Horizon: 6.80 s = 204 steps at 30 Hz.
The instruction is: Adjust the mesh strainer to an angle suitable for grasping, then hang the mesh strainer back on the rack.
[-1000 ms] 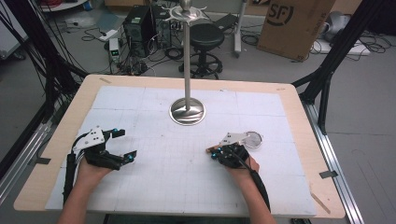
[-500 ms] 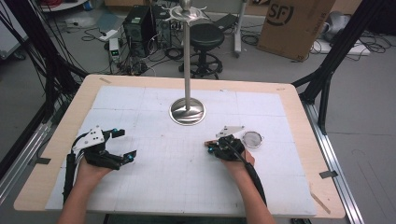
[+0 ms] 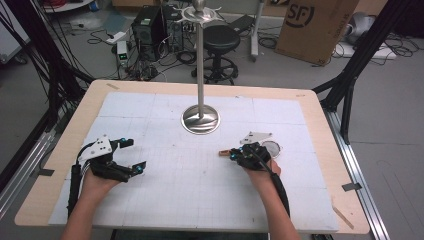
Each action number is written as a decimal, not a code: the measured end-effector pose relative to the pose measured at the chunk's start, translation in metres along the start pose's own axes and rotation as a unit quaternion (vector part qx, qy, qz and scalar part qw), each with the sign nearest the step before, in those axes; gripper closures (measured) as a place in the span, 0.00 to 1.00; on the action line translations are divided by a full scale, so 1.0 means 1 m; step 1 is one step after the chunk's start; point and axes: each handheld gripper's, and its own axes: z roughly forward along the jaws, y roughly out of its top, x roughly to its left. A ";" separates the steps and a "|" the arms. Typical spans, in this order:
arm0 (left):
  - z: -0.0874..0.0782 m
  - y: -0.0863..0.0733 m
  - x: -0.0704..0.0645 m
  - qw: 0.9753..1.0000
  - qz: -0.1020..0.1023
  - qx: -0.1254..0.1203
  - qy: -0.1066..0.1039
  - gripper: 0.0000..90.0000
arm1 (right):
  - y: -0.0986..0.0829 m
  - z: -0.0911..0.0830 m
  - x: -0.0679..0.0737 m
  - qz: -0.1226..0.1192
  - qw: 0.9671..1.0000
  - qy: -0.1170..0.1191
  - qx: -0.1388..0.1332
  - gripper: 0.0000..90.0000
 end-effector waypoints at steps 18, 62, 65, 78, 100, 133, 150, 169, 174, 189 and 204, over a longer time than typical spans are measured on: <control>0.001 -0.001 0.000 1.000 -0.001 0.008 0.002 0.03 | -0.009 -0.012 -0.054 0.042 0.995 -0.087 0.030 0.92; 0.002 -0.001 -0.001 1.000 -0.001 0.010 -0.003 0.03 | -0.040 -0.037 -0.021 0.043 0.994 -0.061 0.076 0.99; 0.002 -0.001 -0.002 1.000 -0.001 0.011 -0.002 0.03 | -0.045 -0.044 -0.015 0.044 0.995 -0.052 0.076 0.99; 0.003 -0.001 -0.003 1.000 -0.002 0.012 -0.003 0.03 | -0.053 -0.055 0.003 0.034 0.996 -0.033 0.075 0.97; 0.001 -0.001 -0.001 1.000 0.001 0.015 -0.001 0.03 | -0.001 0.007 0.056 -0.072 0.995 0.031 0.065 0.96; 0.004 -0.001 -0.003 1.000 -0.018 0.008 -0.011 0.03 | -0.014 -0.049 0.010 0.017 0.998 0.014 -0.060 0.62; 0.000 0.004 -0.004 1.000 -0.001 0.008 -0.016 0.03 | -0.021 -0.062 0.002 0.019 0.997 0.009 -0.074 0.47; 0.003 0.006 -0.005 1.000 -0.001 0.007 -0.015 0.03 | -0.025 -0.070 -0.004 0.025 0.998 0.010 -0.064 0.43; 0.005 0.008 -0.008 1.000 0.005 0.013 -0.020 0.03 | -0.028 -0.073 -0.004 0.021 0.998 -0.001 -0.053 0.42; 0.008 0.008 -0.010 1.000 0.008 0.023 -0.019 0.03 | -0.032 -0.062 -0.004 0.012 1.000 -0.003 0.014 0.41; 0.009 0.007 -0.011 0.999 0.010 0.026 -0.018 0.03 | -0.037 -0.048 -0.003 0.008 0.996 0.014 0.082 0.62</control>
